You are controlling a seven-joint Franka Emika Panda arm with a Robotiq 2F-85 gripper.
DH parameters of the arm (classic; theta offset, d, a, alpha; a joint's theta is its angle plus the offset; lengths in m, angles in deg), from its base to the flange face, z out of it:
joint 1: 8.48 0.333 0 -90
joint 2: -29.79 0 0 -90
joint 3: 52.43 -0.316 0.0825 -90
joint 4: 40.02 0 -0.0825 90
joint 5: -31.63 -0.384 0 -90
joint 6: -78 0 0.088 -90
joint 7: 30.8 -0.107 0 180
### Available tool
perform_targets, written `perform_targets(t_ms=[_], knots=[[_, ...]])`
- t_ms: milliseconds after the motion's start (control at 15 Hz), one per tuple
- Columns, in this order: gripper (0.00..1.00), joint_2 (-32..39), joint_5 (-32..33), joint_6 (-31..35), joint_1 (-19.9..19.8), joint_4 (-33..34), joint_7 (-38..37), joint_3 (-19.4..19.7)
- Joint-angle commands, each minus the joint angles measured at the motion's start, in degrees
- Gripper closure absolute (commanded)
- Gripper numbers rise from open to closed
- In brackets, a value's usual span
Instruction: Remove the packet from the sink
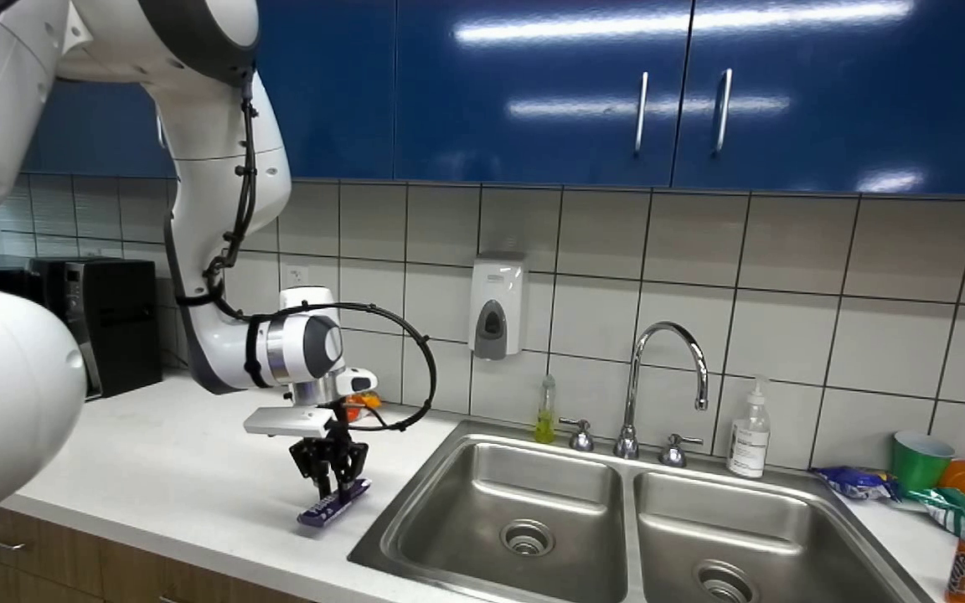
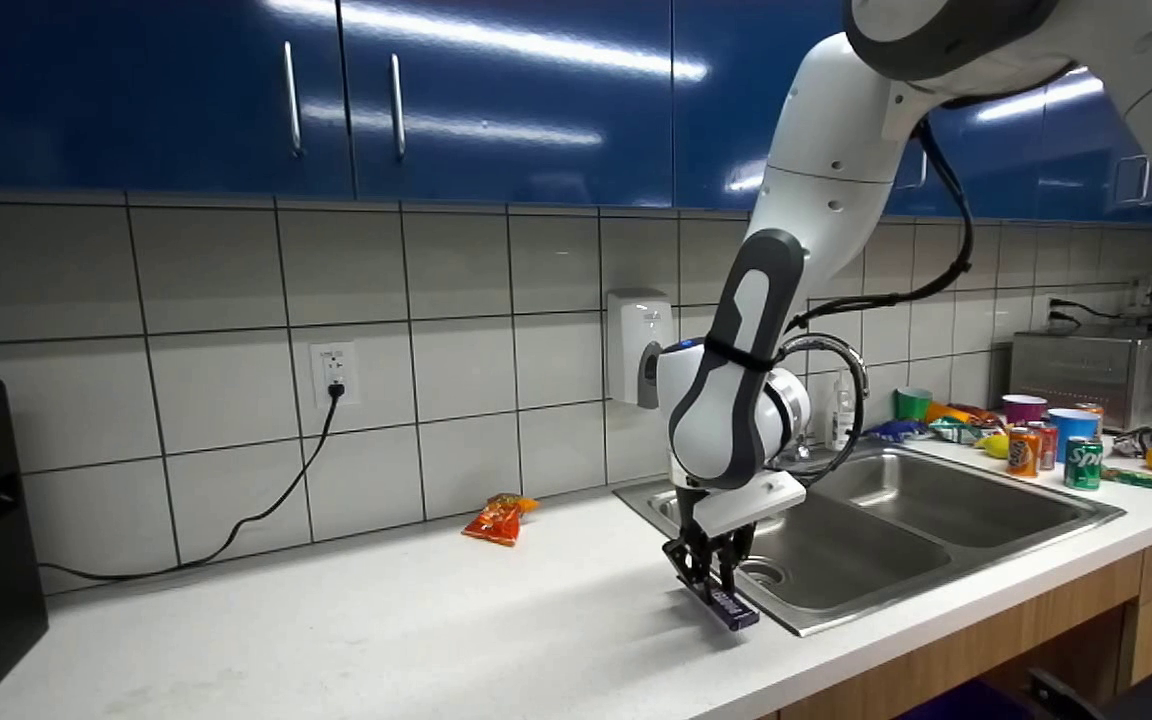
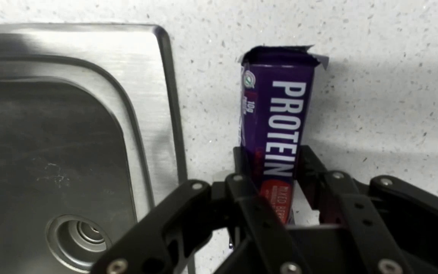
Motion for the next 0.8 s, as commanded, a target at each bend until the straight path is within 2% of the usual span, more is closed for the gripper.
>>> perform_targets(t_ms=[0, 733], knots=[[0.89, -0.38, -0.57, 0.28, -2.06, -0.76, 2.88, -1.80], [0.89, 1.81, -1.51, 0.31, -3.67, -0.65, 5.13, -3.17]])
